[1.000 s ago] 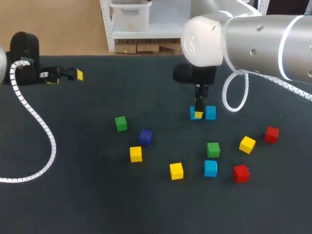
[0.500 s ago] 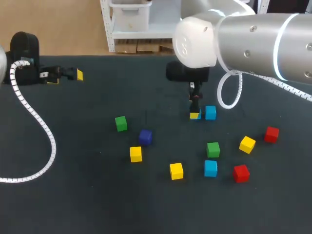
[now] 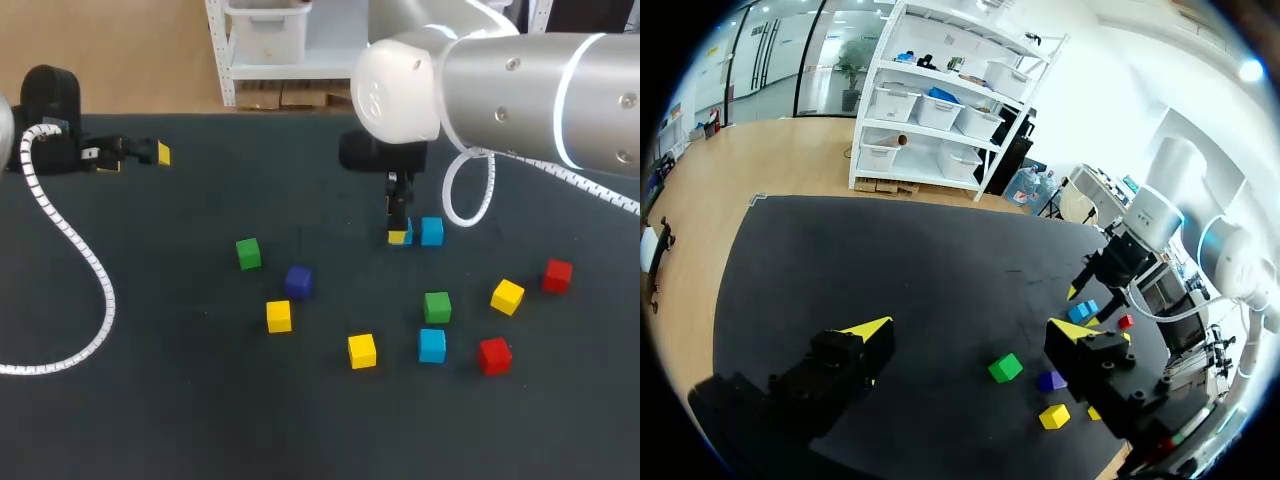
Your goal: Place the blue cubes, place green cubes on the blue cubes, place the yellow cubes on the green cubes, then place the red cubes on the yellow cubes, and place purple cube on the red cubes.
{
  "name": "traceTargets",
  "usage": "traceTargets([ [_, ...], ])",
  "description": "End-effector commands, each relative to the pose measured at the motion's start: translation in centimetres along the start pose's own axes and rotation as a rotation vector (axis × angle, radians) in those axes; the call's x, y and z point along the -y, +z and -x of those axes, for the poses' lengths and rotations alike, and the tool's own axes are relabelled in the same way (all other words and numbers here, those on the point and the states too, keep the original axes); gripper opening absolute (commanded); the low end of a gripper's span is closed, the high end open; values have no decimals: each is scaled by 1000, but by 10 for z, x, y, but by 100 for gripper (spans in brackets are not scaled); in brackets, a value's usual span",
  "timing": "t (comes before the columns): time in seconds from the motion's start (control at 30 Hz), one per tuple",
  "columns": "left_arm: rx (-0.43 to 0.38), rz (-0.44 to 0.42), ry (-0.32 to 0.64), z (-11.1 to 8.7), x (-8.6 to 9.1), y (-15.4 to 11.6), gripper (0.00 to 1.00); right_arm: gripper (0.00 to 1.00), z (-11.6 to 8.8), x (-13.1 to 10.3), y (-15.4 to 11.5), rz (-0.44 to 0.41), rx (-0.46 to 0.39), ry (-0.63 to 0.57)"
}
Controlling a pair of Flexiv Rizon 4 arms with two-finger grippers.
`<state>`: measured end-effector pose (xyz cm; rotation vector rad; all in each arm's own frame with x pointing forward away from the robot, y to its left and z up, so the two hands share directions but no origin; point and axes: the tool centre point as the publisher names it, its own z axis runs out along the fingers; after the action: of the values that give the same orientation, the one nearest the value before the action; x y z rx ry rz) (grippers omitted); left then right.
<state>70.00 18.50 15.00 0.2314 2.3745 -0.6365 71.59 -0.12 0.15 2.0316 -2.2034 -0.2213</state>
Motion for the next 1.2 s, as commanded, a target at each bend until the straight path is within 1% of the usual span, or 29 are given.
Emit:
traceTargets([
  [0.03,0,0,0,0,0,0,100,63,1,2,0,2,-2,4],
  [0.07,0,0,0,0,0,0,100,55,1,2,0,3,-2,5],
  [0.1,0,0,0,0,0,0,100,49,1,2,0,3,-2,5],
  [0.17,0,0,0,0,0,0,100,47,1,2,0,4,-2,6],
  [0.77,0,0,0,0,0,0,100,43,-4,3,2,13,-2,30],
  [1.03,0,0,0,0,0,0,100,36,-6,3,3,21,-3,41],
  [1.1,0,0,0,0,0,0,100,29,-7,3,3,21,-3,45],
  [1.2,0,0,0,0,0,0,100,23,-7,3,4,24,-1,50],
])
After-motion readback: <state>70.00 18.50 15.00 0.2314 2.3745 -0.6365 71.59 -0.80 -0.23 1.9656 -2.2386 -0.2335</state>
